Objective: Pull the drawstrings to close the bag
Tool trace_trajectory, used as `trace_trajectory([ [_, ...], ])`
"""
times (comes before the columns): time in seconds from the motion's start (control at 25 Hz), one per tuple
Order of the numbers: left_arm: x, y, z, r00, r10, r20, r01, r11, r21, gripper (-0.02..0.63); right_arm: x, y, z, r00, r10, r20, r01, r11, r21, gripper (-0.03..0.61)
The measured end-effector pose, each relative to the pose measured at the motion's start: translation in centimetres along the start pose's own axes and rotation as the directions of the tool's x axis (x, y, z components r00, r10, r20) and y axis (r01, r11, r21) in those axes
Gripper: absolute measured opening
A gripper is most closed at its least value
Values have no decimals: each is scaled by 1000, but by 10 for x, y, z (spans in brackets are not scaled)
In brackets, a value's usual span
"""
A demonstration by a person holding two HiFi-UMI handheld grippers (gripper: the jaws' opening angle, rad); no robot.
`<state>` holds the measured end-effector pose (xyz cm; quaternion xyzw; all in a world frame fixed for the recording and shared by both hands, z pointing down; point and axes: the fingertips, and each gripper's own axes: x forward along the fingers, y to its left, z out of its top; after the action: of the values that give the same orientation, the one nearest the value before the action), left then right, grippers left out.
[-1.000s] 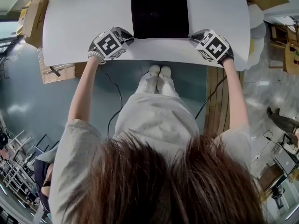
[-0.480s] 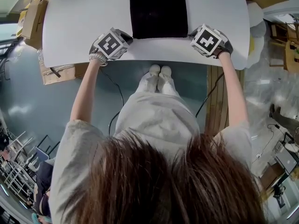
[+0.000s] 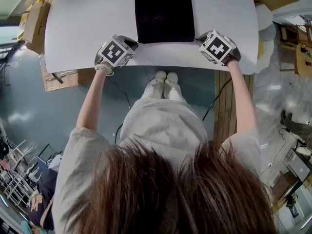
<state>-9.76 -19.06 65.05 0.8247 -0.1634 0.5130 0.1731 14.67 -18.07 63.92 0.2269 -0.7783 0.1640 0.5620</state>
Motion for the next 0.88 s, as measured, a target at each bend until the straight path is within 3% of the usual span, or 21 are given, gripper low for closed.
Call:
trace_trajectory([
  [0.4,-11,2,12,994,72,80,-73,997,5,0,-11,-2,1,997,-21,74,18,999,44,12],
  [0.88,-33,9,25,985,107,135,-106,994,-14,0,-44,-20,21,982,-95,167,84,994,66,12],
])
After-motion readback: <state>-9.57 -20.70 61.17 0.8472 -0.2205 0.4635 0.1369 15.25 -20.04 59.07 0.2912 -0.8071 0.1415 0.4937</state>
